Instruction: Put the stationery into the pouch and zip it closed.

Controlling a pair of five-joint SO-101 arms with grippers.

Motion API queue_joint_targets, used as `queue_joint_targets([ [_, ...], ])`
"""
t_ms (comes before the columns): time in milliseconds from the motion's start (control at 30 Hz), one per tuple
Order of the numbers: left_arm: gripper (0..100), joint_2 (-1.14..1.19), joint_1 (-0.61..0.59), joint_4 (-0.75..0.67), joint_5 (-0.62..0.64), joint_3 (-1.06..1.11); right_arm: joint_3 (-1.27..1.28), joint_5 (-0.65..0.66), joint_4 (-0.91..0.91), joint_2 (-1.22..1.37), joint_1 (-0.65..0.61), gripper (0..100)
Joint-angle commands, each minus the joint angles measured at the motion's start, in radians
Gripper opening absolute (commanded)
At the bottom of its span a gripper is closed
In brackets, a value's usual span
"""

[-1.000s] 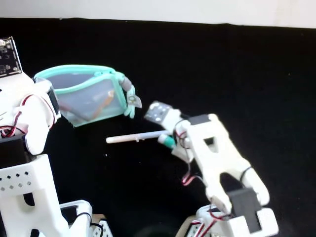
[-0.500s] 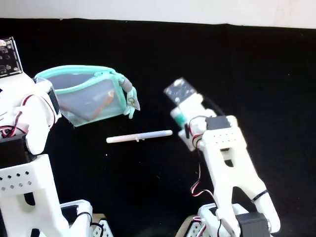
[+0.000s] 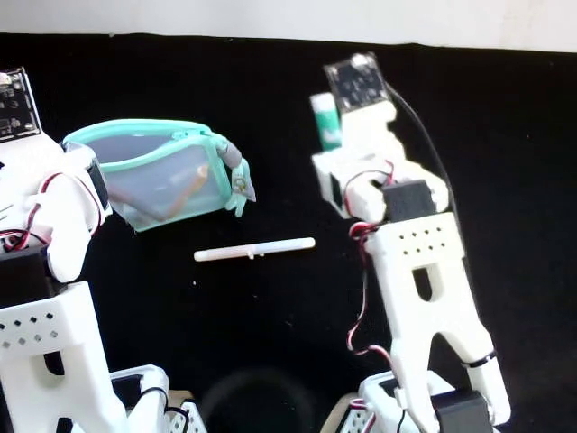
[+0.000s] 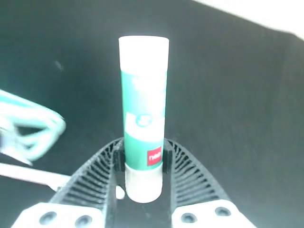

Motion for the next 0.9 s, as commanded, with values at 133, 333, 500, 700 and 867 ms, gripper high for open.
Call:
queue_joint_targets([
  [133,1,0.065,0.013,0.020,-0.005,0.015,-0.219,-0.107,-0.004,-0.039,-0.125,0.8],
  [333,1,0.065,0.013,0.018,-0.005,0.015,-0.354,-0.167,-0.005,-0.035,-0.205,0.8],
  [500,1,0.065,0.013,0.015,-0.005,0.012,-0.394,-0.219,-0.008,-0.033,-0.272,0.8],
  [700,1,0.065,0.013,0.015,-0.005,0.013,-0.392,-0.284,-0.108,-0.031,-0.321,0.8],
  [867,1,0.065,0.013,0.015,-0.005,0.008,-0.395,-0.290,-0.193,0.033,-0.363,0.8],
])
